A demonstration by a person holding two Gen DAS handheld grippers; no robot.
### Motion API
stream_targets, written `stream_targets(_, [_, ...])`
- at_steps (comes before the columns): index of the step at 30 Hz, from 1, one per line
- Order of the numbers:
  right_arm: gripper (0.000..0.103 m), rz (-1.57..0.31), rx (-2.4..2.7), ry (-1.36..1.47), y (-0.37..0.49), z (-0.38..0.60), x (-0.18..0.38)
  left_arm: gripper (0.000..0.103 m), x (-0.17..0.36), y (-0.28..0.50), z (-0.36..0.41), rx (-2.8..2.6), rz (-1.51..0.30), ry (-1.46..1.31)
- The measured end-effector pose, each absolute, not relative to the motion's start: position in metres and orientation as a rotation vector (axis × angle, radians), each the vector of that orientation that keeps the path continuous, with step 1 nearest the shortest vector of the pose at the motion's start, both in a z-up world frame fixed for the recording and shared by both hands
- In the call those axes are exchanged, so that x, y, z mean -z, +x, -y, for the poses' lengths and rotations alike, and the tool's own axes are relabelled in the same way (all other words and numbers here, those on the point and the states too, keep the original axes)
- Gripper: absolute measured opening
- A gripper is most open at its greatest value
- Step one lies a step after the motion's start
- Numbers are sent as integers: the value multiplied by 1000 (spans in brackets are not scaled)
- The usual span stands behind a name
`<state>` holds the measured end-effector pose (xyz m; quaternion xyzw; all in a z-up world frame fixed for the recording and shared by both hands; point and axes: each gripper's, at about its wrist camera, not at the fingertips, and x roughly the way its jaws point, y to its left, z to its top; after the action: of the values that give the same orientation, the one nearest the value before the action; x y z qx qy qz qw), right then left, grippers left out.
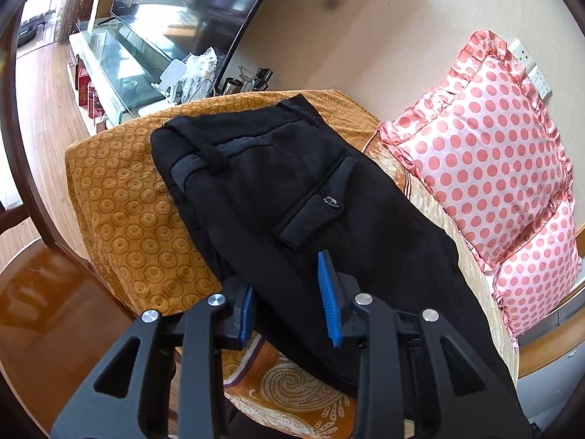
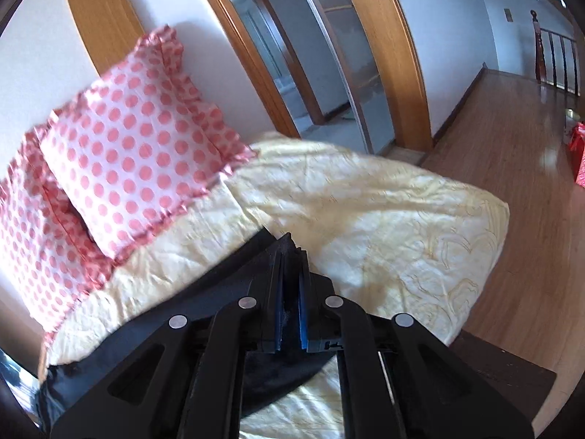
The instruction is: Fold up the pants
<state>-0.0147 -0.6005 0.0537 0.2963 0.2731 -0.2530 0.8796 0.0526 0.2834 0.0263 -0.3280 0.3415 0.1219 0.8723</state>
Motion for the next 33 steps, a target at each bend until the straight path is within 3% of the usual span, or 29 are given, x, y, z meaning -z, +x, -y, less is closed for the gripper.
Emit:
stream_targets(5, [6,-638,531,697,-26,606,-13,30,-27,54,-281,-263,-720,-667])
stream_targets(10, [6,-655,521,665,-30,602,-11,33,-26,54,-280,-258,-725,-661])
stream_targets(13, [13,-668,509,670,-35,601,-14,36,-26,53,-279,-249,-729,-646])
stream_targets(15, [24,-661,522,667,-42,602,-19,40,-28,52,-277,-240,-732,-630])
stream_targets(17, [61,-643,584,626,-49,602,-28,46,-31,47,-275,-238,-732,-606])
stream_targets(18, [63,-625,609,588,-52,600,-35,50,-34,44,-273,-244,-728,-590])
stream_targets(20, [63,-603,635,497,-48,597,-49,57,-40,37,-268,-271,-714,-544])
stream_targets(26, [60,-667,433,321,33,582,-63,60,-67,29,-213,-217,-669,-334])
stream_targets(28, [58,-714,402,272,65,581,-59,72,-74,30,-179,-158,-647,-248])
stream_targets(33, [58,-825,379,235,114,596,-38,79,-71,40,-96,68,-651,-123])
